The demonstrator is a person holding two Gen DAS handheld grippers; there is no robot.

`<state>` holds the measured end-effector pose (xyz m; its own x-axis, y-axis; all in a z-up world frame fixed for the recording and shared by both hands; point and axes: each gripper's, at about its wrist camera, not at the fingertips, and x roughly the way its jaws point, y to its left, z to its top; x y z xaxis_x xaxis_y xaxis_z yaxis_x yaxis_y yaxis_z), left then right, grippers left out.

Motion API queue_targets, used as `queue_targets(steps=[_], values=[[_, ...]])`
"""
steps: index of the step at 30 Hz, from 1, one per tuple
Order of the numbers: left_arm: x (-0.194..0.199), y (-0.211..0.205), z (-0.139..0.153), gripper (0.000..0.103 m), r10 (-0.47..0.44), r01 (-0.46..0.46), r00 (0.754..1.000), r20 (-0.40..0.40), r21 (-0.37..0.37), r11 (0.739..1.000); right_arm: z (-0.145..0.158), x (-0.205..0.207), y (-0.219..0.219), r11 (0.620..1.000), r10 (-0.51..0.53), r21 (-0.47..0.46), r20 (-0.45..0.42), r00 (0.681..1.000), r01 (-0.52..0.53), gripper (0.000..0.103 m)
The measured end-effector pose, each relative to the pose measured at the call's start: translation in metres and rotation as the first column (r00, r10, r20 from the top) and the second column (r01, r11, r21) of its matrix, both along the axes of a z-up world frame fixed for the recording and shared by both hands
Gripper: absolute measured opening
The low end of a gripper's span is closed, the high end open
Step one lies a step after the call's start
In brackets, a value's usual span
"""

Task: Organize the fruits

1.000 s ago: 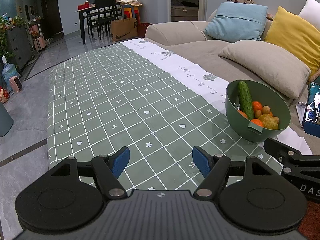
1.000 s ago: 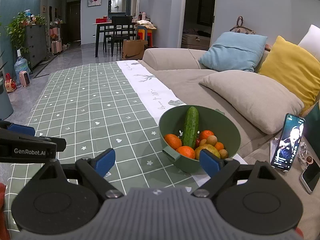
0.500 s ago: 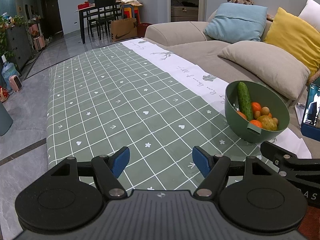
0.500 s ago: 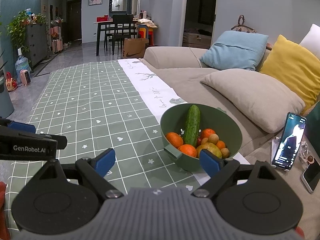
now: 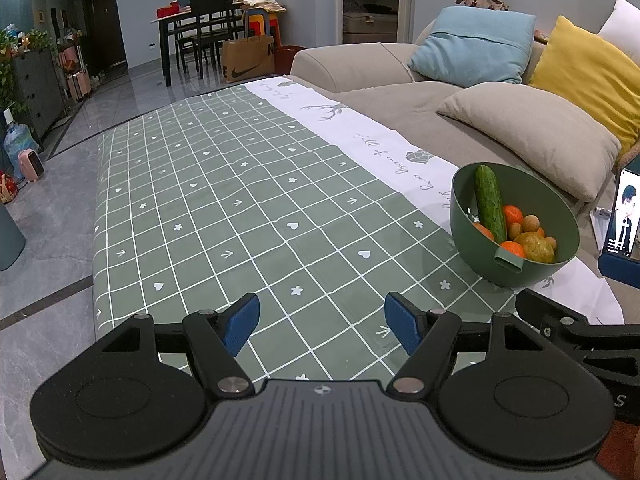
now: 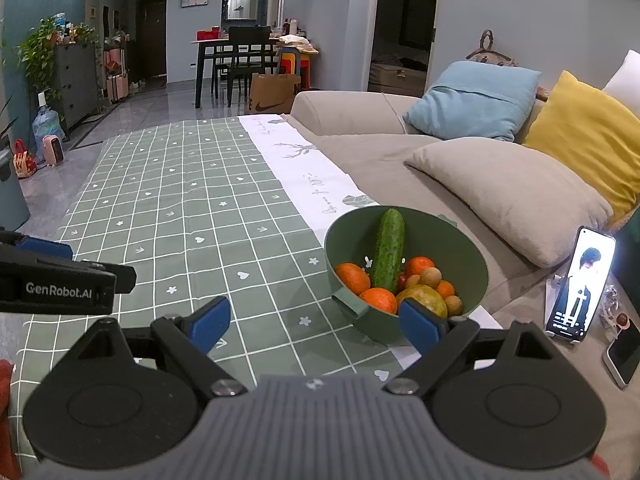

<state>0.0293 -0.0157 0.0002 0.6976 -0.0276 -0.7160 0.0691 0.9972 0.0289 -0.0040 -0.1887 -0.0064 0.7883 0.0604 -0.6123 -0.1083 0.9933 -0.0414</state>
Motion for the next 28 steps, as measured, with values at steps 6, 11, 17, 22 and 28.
queue_targets(steps=[6, 11, 17, 22, 28], values=[[-0.0001, -0.0015, 0.0012, 0.083, 0.006, -0.006, 1.000, -0.001, -0.005, 1.000, -0.0023, 0.0030, 0.0006, 1.000, 0.008, -0.001, -0.021, 1.000, -0.008, 0.088], [0.0001, -0.0004, 0.0015, 0.083, 0.010, -0.010, 1.000, 0.004, 0.001, 1.000, -0.0024, 0.0037, -0.0006, 1.000, 0.008, 0.000, -0.023, 1.000, -0.008, 0.088], [0.0005, -0.0012, 0.0016, 0.083, 0.014, -0.014, 1.000, 0.004, -0.002, 1.000, -0.0022, 0.0041, -0.0022, 1.000, 0.005, 0.011, -0.020, 1.000, -0.004, 0.088], [0.0008, -0.0006, 0.0010, 0.083, 0.014, -0.014, 1.000, 0.004, 0.004, 1.000, -0.0028, 0.0053, -0.0032, 1.000, 0.004, 0.017, -0.022, 1.000, -0.003, 0.088], [0.0028, 0.0004, -0.0021, 0.082, 0.014, -0.014, 1.000, -0.005, -0.002, 1.000, -0.0057, 0.0076, -0.0025, 1.000, 0.003, 0.018, -0.036, 0.999, -0.003, 0.089]])
